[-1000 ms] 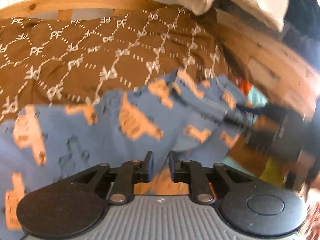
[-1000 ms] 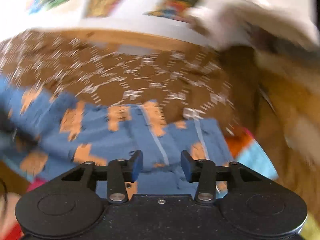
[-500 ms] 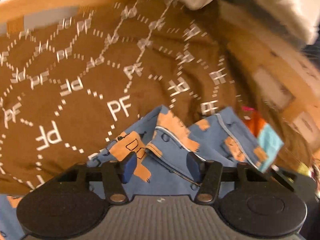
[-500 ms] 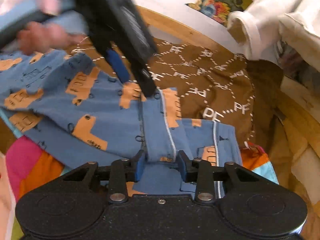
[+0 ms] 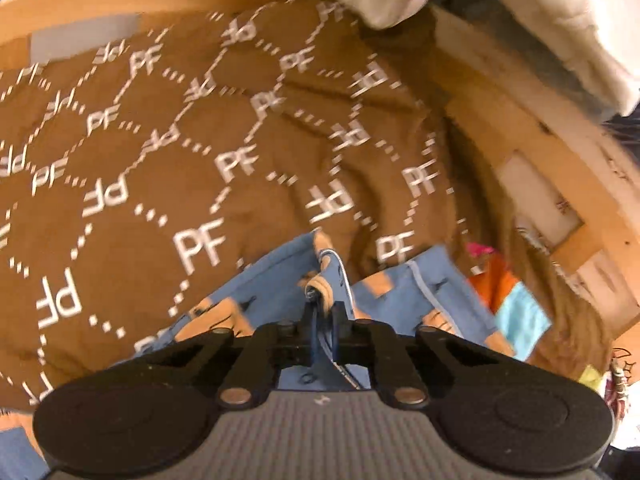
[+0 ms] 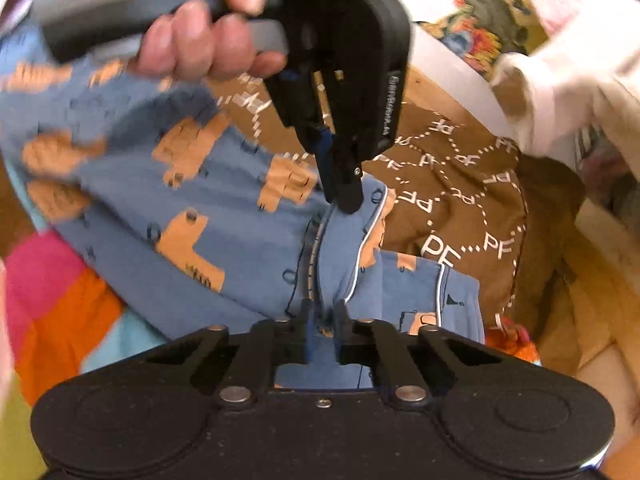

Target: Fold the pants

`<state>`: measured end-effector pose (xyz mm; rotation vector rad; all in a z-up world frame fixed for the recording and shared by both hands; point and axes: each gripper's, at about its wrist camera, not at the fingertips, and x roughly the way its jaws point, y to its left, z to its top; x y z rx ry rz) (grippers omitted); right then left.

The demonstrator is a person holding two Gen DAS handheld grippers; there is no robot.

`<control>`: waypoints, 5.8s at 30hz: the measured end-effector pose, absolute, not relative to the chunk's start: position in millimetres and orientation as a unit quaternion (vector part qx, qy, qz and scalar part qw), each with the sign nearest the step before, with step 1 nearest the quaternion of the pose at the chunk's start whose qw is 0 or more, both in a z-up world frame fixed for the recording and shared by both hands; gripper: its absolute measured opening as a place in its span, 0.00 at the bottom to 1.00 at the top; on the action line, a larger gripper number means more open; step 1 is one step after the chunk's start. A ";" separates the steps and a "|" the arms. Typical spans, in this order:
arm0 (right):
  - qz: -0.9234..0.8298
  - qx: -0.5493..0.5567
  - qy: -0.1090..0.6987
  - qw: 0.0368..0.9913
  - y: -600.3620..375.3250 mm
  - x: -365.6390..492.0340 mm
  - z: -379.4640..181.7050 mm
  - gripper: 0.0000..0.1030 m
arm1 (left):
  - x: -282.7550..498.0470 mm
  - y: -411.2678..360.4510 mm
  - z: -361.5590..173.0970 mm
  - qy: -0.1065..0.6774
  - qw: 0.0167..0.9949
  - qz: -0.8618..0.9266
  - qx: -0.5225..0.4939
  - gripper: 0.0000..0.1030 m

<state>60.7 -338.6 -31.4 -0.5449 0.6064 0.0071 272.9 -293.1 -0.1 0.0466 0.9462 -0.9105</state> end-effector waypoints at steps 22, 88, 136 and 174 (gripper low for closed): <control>-0.018 0.183 0.208 0.961 -413.4 -13.6 60.5 0.04 | 227.7 -345.9 53.4 0.443 0.764 -0.463 0.070 0.05; 0.041 -0.051 0.322 0.944 -322.4 91.9 -4.8 0.99 | 316.7 -40.0 5.6 0.431 0.868 -0.205 0.136 0.87; -0.029 -0.022 0.379 0.925 -361.5 96.5 -24.2 0.99 | 283.0 21.4 -11.5 0.437 0.877 -0.114 0.164 0.47; 0.025 0.018 0.337 0.941 -350.7 70.0 -18.7 0.99 | 297.0 -32.1 16.7 0.341 0.858 -0.039 0.382 0.06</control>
